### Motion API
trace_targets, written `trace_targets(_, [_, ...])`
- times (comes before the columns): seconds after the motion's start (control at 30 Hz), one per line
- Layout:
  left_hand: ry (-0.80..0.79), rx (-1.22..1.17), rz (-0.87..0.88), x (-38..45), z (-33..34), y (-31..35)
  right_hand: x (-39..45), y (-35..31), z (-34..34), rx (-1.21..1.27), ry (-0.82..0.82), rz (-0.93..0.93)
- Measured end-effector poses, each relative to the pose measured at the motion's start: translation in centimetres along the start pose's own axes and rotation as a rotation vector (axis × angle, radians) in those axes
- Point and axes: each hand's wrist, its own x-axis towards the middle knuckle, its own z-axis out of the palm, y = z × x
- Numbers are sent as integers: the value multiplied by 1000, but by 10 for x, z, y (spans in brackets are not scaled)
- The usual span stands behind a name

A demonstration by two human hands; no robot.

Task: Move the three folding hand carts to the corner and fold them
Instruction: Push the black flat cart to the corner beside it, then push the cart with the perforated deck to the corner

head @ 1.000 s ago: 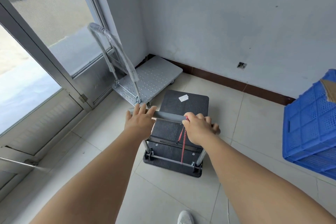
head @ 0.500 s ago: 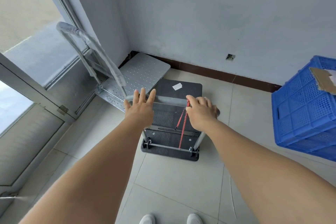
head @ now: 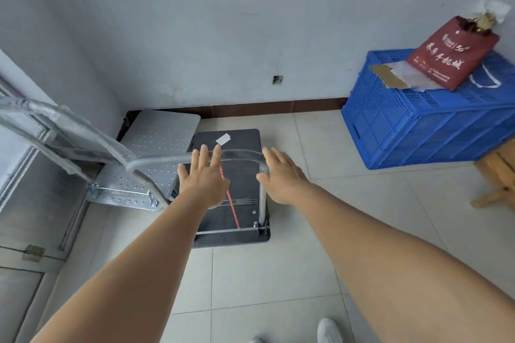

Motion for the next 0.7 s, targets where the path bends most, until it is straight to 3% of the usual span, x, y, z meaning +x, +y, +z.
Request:
trace_targets(0.33, [-54,-93,293,-59,31,140,-119,103,-18,91,152,231])
trace_targets(0.7, [-154,-59,716,-232,92,366,-343,296,-23,116,384,595])
